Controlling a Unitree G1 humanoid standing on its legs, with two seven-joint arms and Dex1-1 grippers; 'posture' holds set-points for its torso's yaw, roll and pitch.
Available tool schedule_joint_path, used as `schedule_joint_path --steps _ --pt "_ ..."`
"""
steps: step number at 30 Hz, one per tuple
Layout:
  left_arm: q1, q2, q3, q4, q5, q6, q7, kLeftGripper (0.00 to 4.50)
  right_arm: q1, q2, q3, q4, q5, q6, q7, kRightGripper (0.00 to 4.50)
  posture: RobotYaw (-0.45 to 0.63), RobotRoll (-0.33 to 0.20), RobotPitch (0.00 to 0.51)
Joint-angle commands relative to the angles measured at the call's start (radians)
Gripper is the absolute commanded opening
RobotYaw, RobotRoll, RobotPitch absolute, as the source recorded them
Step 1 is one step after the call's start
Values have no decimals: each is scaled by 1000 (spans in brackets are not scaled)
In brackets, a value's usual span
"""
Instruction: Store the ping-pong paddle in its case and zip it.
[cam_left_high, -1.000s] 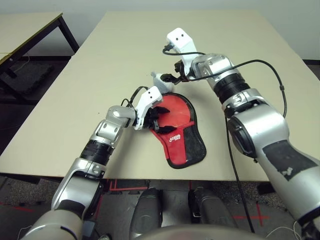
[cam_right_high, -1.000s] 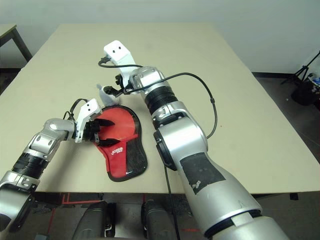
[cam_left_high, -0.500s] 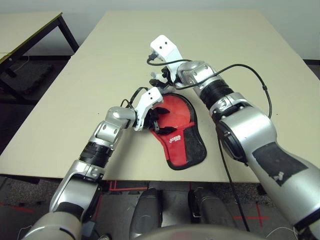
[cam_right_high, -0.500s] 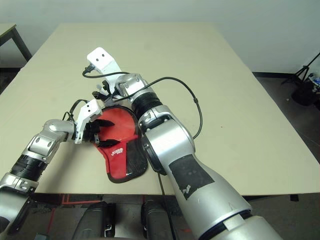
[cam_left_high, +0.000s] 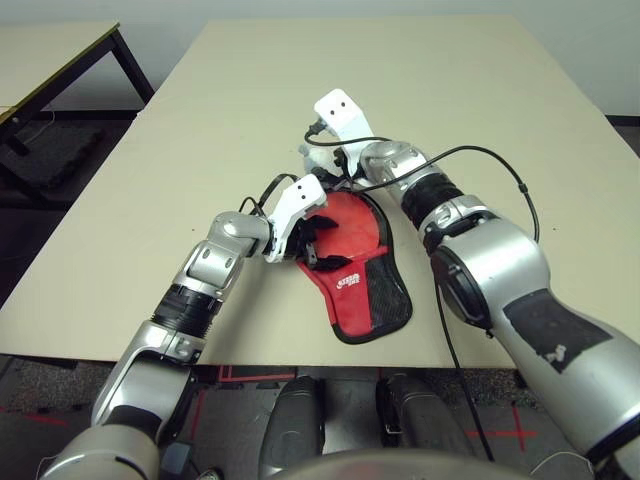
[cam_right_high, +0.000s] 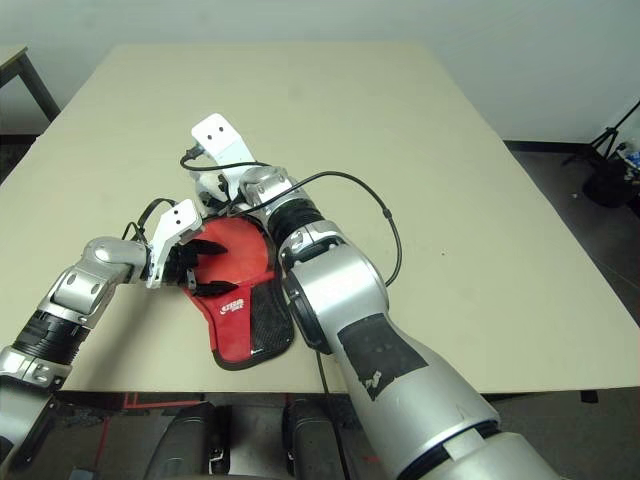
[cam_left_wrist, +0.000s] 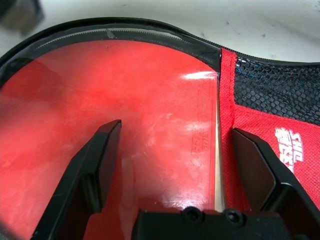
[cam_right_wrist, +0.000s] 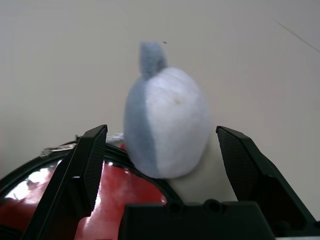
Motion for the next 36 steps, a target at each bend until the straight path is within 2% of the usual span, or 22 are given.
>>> schedule_joint_path --steps 1,3,6,12,19,27,36 --pt "41 10 -44 7 15 31 -3 4458 19 20 -4 19 -15 -4 0 4500 118 0 122" --pt "48 11 -40 -6 13 40 4 4458 23 29 -9 22 -14 -12 -12 4500 137 0 122" --pt "63 16 -35 -31 9 55 12 4500 31 38 -16 26 -17 -31 -47 3953 159 0 123" --pt "89 30 -32 -77 -1 83 23 4500 50 31 -19 29 -39 -82 -128 2041 178 0 127" --pt "106 28 -47 -93 -1 99 30 4500 61 -8 -55 26 -40 -169 -243 14 165 0 130" --pt "93 8 -71 -65 4 92 30 4500 73 -80 -66 32 -67 -221 -339 14 129 0 128" --pt "72 8 -77 -41 3 82 19 4500 119 -205 -33 31 -128 -220 -334 14 82 0 136"
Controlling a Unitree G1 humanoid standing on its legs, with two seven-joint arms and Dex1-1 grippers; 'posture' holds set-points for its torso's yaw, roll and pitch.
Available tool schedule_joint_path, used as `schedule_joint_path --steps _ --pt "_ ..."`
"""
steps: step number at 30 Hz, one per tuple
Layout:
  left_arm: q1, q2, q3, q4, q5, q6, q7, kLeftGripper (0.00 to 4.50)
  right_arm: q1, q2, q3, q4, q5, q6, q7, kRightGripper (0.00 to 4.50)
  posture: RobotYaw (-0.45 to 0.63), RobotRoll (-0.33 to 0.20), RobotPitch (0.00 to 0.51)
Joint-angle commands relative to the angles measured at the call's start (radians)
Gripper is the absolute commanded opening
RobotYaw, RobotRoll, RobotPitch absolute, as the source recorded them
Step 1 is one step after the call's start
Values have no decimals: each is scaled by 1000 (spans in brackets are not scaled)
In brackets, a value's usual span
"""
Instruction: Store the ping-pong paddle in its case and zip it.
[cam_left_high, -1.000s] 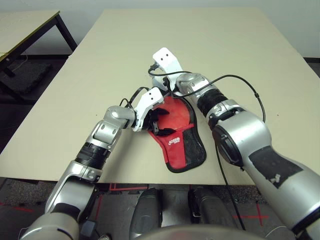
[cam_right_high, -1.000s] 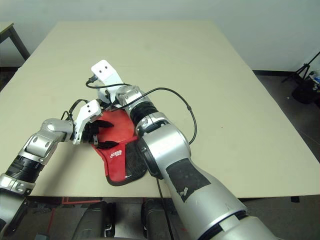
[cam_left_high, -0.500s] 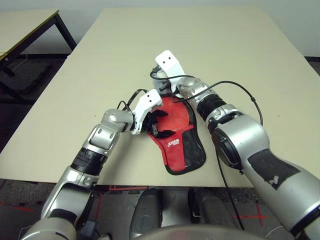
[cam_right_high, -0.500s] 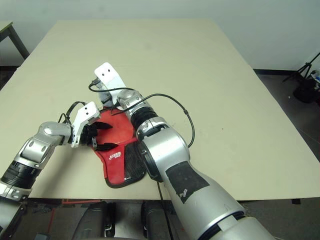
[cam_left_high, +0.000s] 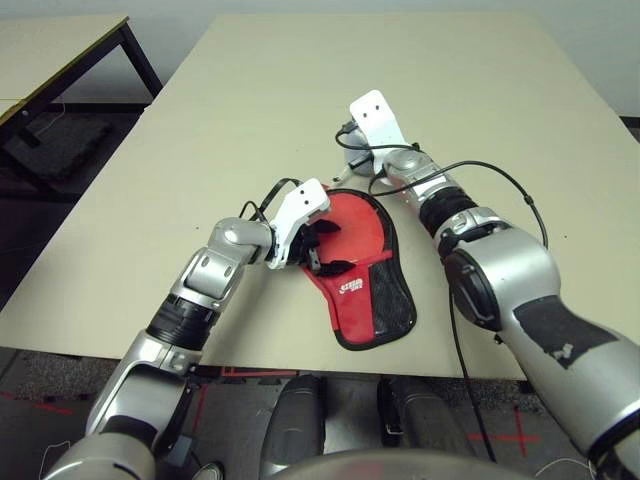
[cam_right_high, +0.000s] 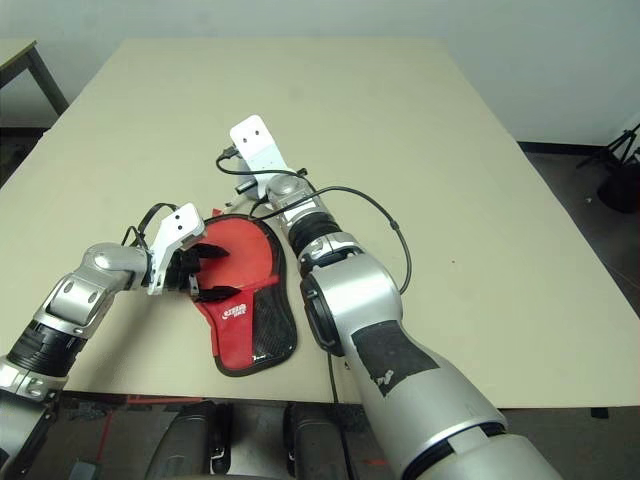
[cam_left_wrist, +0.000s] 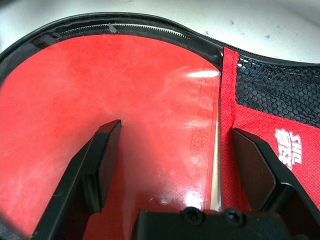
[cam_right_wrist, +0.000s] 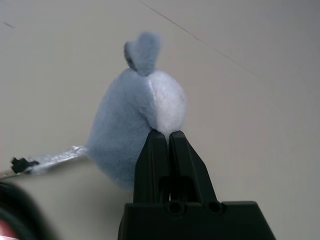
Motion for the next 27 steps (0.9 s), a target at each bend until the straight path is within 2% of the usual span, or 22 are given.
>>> schedule_joint_path --steps 1,7,8,10,11,16,21,27 --pt "34 5 -63 53 19 20 -20 4500 23 -65 19 0 -31 -3 6 14 74 0 136" --pt "25 9 -64 75 21 7 -26 4500 69 -179 35 -37 -31 50 138 14 29 0 136" --pt "17 6 -67 88 23 1 -27 4500 112 -224 39 -101 -25 87 205 14 12 0 136" --pt "4 0 -71 113 26 -9 -31 4500 221 -291 40 -298 -8 197 311 14 -11 0 137" --pt "-4 -4 -74 128 28 -16 -34 4500 305 -320 39 -463 4 279 360 14 -20 0 138" --pt "-39 -19 -88 201 41 -55 -45 4500 609 -394 23 -1077 58 619 470 14 -72 0 141" --pt "-112 -61 -95 323 60 -95 -39 4500 784 -427 2 -1456 137 813 500 14 -116 0 137" --pt "-186 -104 -82 480 101 -156 0 4500 910 -489 20 -1759 230 999 530 14 -155 0 132"
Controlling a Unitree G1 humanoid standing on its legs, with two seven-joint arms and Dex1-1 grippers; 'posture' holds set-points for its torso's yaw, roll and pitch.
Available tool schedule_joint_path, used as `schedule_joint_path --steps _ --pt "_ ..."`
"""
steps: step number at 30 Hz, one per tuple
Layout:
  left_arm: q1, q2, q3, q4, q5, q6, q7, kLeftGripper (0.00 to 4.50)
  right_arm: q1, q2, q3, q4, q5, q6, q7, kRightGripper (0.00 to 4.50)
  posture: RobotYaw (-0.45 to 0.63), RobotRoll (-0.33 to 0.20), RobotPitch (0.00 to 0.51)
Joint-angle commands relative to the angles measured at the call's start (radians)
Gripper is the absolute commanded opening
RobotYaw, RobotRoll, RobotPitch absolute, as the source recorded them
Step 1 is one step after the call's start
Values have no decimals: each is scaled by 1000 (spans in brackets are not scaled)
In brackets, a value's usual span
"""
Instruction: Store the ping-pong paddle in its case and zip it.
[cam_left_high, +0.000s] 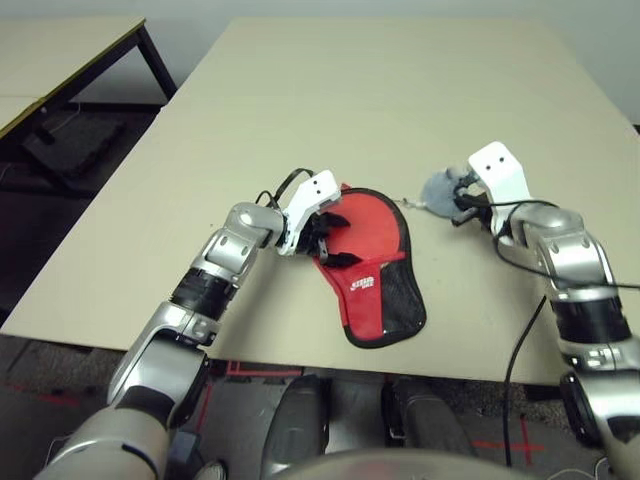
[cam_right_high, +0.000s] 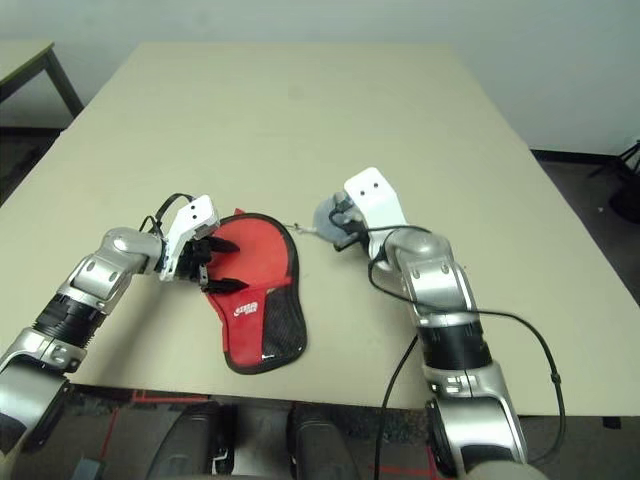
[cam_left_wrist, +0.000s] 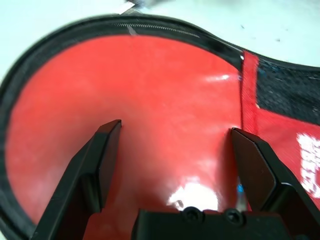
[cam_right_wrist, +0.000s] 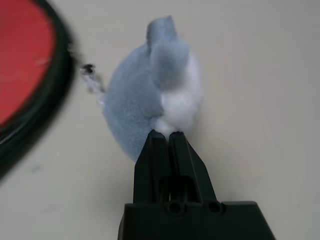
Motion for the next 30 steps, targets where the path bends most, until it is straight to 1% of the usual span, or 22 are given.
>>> schedule_joint_path --steps 1,3,4,8,15,18,21,24,26,28,30 --pt "9 -14 -35 126 61 -10 38 4500 73 -63 0 -151 57 115 27 14 -155 0 132" --pt "-2 -21 -30 151 65 -22 39 4500 112 -104 -21 -228 89 178 36 14 -155 0 132" --pt "-6 -23 -27 161 66 -27 38 4500 135 -128 -32 -267 107 206 43 14 -174 0 133" --pt "-16 -32 -26 198 76 -48 35 4500 264 -234 -105 -450 192 330 86 14 -193 0 139" --pt "-47 -49 -24 265 87 -81 35 4500 425 -370 -244 -680 383 511 212 14 -240 0 149" --pt "-59 -55 -24 291 92 -95 36 4500 461 -399 -282 -725 445 530 239 14 -243 0 149" --pt "-67 -58 -23 312 95 -107 37 4500 472 -415 -301 -733 503 531 242 14 -254 0 151" --pt "-72 -60 -19 330 101 -117 37 4500 487 -457 -336 -736 652 531 258 14 -263 0 153" --pt "-73 -61 -17 340 105 -124 37 4500 499 -467 -352 -736 718 531 244 14 -265 0 153" --pt "-76 -63 -15 349 108 -129 39 4500 506 -475 -357 -736 747 531 215 14 -263 0 151" --pt "-77 -66 -14 352 109 -131 40 4500 502 -450 -360 -732 738 510 191 14 -260 0 151"
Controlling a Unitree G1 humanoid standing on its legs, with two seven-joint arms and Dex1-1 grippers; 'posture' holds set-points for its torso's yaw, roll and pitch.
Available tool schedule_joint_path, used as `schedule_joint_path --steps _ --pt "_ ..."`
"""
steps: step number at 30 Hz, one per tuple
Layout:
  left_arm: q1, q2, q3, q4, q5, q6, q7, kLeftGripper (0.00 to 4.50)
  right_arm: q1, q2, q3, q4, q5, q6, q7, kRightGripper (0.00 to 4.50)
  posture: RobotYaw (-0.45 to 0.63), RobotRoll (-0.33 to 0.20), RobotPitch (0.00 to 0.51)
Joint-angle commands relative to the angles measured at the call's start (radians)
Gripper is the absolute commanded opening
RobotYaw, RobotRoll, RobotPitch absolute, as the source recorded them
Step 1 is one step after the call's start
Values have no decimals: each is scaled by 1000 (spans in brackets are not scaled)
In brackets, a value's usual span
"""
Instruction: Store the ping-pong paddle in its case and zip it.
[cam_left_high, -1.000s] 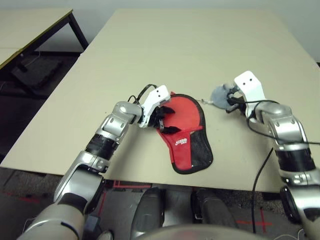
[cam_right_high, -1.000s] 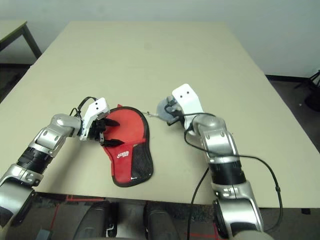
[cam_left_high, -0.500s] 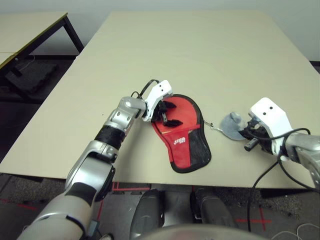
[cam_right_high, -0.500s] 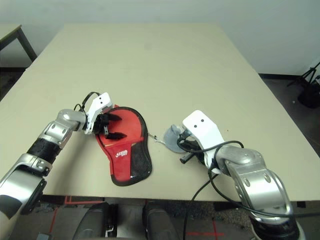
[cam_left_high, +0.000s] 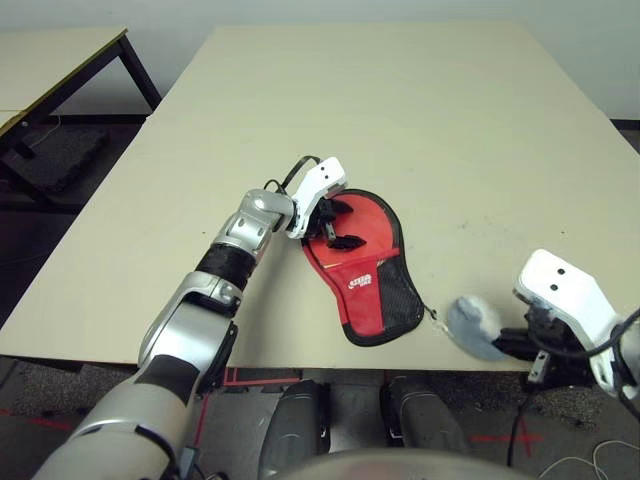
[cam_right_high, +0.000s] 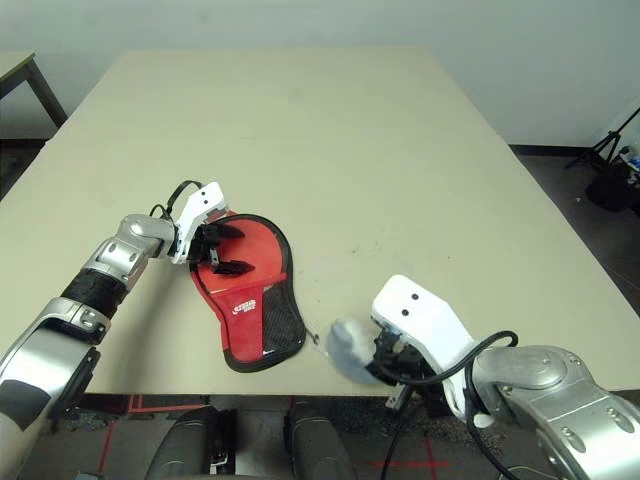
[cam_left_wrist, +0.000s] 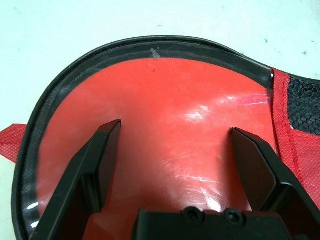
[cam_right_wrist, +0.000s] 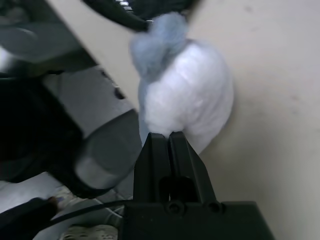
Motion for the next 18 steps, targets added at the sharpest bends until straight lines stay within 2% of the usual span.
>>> schedule_joint_path --steps 1,2,5,7,9,11,13,14,16,17,18 --pt "35 1 -34 78 66 21 33 4500 1 24 -11 -1 18 -25 -37 14 -258 0 149" --pt "35 1 -33 77 66 21 34 4500 -11 23 -12 19 13 -42 -40 14 -255 0 147" --pt "36 5 -28 58 63 23 31 4500 -60 -17 -48 95 39 -53 -11 664 -248 0 145" --pt "41 18 -20 20 52 35 14 4500 -117 -33 -105 160 79 -31 23 1353 -243 0 144" --pt "49 40 3 -48 20 77 -19 4500 -207 -65 -175 269 130 -5 74 1978 -230 0 140" --pt "54 69 45 -129 -30 137 -58 4500 -383 -27 -243 458 146 11 33 2654 -217 0 137" --pt "39 89 103 -167 -72 185 -48 4500 -548 49 -270 616 68 -13 -80 3260 -205 0 135" --pt "19 91 145 -163 -89 196 -10 4500 -612 104 -274 701 -15 -65 -187 3529 -193 0 133" --pt "-8 87 199 -146 -107 200 51 4500 -677 166 -271 811 -117 -144 -322 4197 -177 0 129" --pt "-29 80 238 -120 -113 181 111 4500 -688 198 -261 866 -177 -242 -386 4480 -171 0 129" --pt "-54 75 289 -72 -116 140 206 4500 -685 226 -244 935 -249 -363 -458 4480 -162 0 126"
